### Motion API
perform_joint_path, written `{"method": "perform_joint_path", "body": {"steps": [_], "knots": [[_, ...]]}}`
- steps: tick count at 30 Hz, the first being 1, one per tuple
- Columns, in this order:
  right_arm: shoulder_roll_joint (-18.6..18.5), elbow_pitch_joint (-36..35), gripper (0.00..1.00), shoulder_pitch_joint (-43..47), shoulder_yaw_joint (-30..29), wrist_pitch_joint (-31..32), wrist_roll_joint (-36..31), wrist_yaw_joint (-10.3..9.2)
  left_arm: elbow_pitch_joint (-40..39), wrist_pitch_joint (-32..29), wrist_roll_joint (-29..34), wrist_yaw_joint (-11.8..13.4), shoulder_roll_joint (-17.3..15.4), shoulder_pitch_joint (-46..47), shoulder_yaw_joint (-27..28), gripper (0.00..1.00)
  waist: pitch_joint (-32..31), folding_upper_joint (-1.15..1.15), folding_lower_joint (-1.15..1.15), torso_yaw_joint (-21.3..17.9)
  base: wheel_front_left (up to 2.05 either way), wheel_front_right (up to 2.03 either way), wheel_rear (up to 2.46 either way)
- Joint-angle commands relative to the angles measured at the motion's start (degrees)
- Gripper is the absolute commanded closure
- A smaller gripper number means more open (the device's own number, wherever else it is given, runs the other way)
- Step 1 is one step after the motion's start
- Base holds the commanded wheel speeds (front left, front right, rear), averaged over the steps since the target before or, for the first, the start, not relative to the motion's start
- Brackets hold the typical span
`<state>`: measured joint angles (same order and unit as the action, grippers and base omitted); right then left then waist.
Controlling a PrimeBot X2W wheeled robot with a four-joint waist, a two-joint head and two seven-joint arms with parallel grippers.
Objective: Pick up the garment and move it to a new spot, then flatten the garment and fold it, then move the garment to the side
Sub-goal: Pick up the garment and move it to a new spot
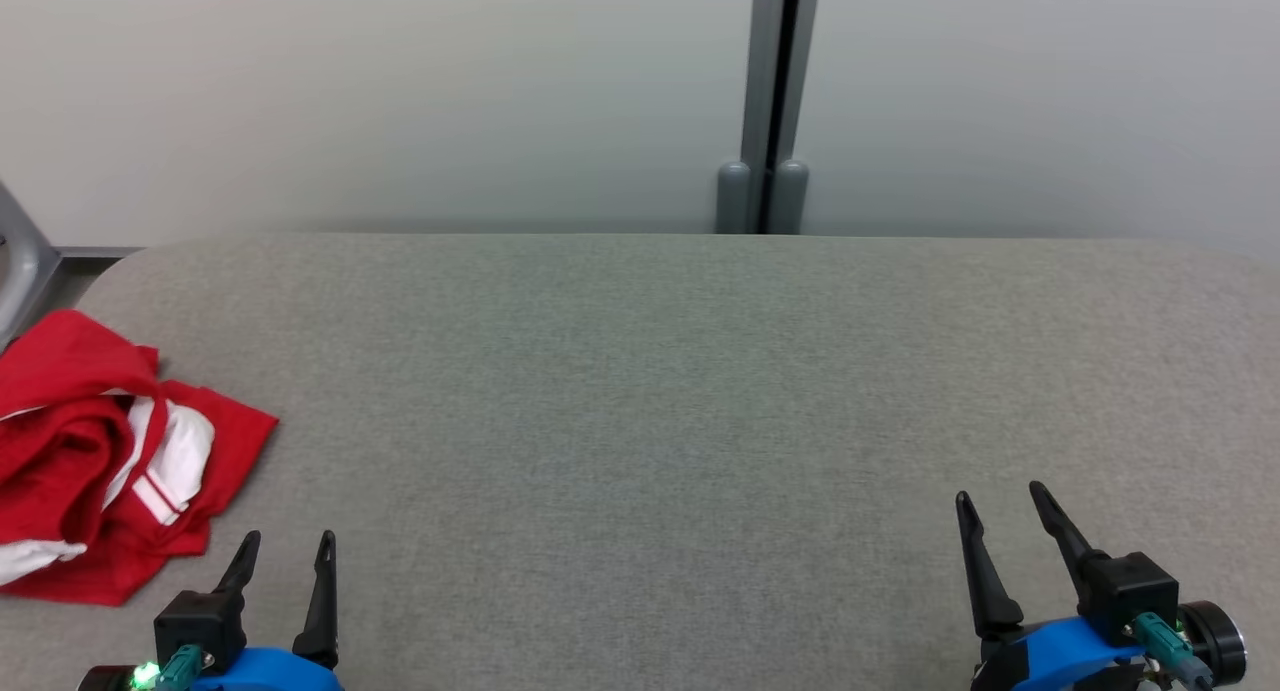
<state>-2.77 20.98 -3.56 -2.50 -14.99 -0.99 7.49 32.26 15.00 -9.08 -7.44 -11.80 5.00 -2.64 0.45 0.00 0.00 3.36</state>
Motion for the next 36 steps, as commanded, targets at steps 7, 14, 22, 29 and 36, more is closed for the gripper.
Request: {"method": "perform_joint_path", "body": {"steps": [7, 14, 22, 29, 36], "knots": [[-0.3, 1.0, 0.0, -2.1, 2.3, -0.3, 1.3, 0.01, 0.7, 0.2, -1.5, -0.1, -0.9, 1.8, 0.1, 0.0, 2.2, 0.0, 0.0, 8.3, 0.0, 0.0, 0.0], [-0.3, 2.5, 0.0, -5.0, 5.2, -0.3, 1.7, 0.01, 1.6, 0.2, -3.0, -0.1, -1.9, 2.6, 1.2, 0.0, 3.9, 0.0, 0.0, 16.7, 0.0, 0.0, 0.0], [-0.3, 4.9, 0.0, -8.3, 7.9, -0.3, 1.3, 0.01, 2.8, 0.2, -4.2, -0.1, -1.5, 2.7, 3.2, 0.0, 5.4, 0.0, 0.0, 23.6, 0.0, 0.0, 0.0], [-0.3, 6.4, 0.0, -9.7, 8.8, -0.3, 0.8, 0.01, 3.7, 0.2, -4.8, -0.1, -1.2, 3.0, 3.5, 0.0, 5.9, 0.0, 0.0, 26.8, 0.0, 0.0, 0.0], [-0.3, 6.9, 0.0, -11.1, 9.8, -0.2, 0.2, 0.01, 4.6, 0.2, -4.9, -0.1, -0.8, 4.6, 4.7, 0.0, 7.7, 0.0, 0.0, 26.4, 0.0, 0.0, 0.0]]}}
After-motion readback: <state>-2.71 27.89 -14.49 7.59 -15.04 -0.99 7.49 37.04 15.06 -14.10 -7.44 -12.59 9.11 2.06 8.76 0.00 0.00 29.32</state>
